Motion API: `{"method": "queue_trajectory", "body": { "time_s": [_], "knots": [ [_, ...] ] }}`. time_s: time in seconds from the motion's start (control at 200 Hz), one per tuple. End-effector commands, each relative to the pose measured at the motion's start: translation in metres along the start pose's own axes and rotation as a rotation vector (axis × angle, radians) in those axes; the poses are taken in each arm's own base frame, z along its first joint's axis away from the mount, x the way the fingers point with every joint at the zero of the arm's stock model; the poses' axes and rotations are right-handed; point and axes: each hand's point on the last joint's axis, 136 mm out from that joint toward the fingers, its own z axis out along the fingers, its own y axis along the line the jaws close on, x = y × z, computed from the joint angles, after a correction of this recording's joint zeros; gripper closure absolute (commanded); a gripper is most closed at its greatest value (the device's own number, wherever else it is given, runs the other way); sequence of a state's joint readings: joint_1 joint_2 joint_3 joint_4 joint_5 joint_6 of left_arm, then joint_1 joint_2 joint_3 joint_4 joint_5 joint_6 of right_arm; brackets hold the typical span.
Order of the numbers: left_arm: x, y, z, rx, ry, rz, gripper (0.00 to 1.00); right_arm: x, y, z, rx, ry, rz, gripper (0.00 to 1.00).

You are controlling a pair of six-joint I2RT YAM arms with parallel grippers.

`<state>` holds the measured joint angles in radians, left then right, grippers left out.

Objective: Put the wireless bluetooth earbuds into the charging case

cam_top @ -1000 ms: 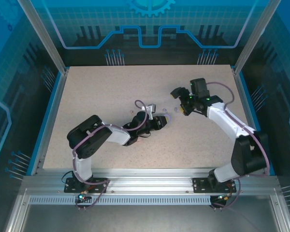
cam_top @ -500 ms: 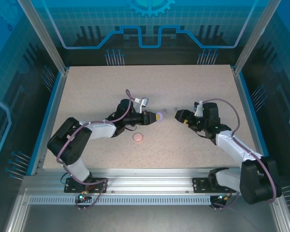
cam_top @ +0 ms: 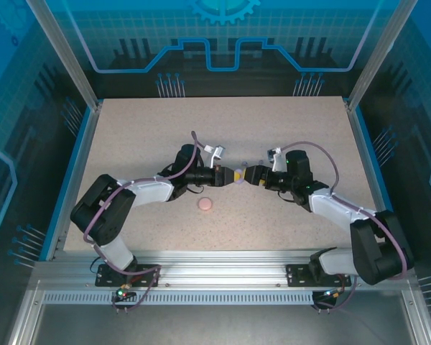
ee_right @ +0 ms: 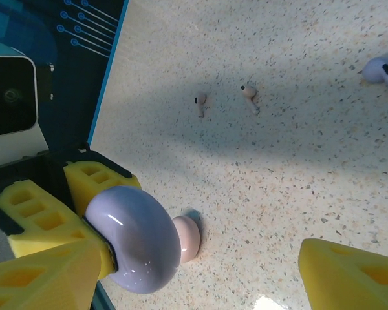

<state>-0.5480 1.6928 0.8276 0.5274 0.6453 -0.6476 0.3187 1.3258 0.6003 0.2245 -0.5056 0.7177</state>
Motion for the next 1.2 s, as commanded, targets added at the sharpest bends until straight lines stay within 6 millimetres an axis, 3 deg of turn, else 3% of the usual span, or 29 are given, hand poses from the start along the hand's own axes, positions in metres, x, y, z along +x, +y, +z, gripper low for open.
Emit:
{"method": "queue_trajectory", "body": {
  "time_s": [0.0, 0.345, 0.475, 0.655, 0.885, 1.196],
  "knots": [
    [-0.011, -0.02, -0.004, 0.047, -0.014, 0.05, 1.0, -0.01, 0.011, 0.007, -0.027, -0.01, -0.051, 0.2],
    [-0.017, -0.034, -0.011, 0.067, -0.038, 0.078, 1.0, 0.001, -0.042, 0.012, 0.099, -0.006, 0.069, 0.25],
    [-0.018, -0.037, -0.013, 0.072, -0.04, 0.083, 1.0, 0.002, -0.05, 0.01, 0.114, -0.002, 0.092, 0.25],
    [-0.018, -0.034, -0.012, 0.063, -0.046, 0.081, 1.0, -0.001, -0.04, -0.002, 0.095, -0.019, 0.081, 0.26],
    [-0.018, -0.034, -0.011, 0.078, -0.053, 0.072, 1.0, 0.001, -0.011, -0.025, -0.001, -0.028, -0.007, 0.26],
    [-0.023, -0.037, -0.009, 0.113, -0.075, 0.045, 1.0, -0.012, 0.008, -0.023, -0.075, -0.033, -0.029, 0.38]
  ]
}}
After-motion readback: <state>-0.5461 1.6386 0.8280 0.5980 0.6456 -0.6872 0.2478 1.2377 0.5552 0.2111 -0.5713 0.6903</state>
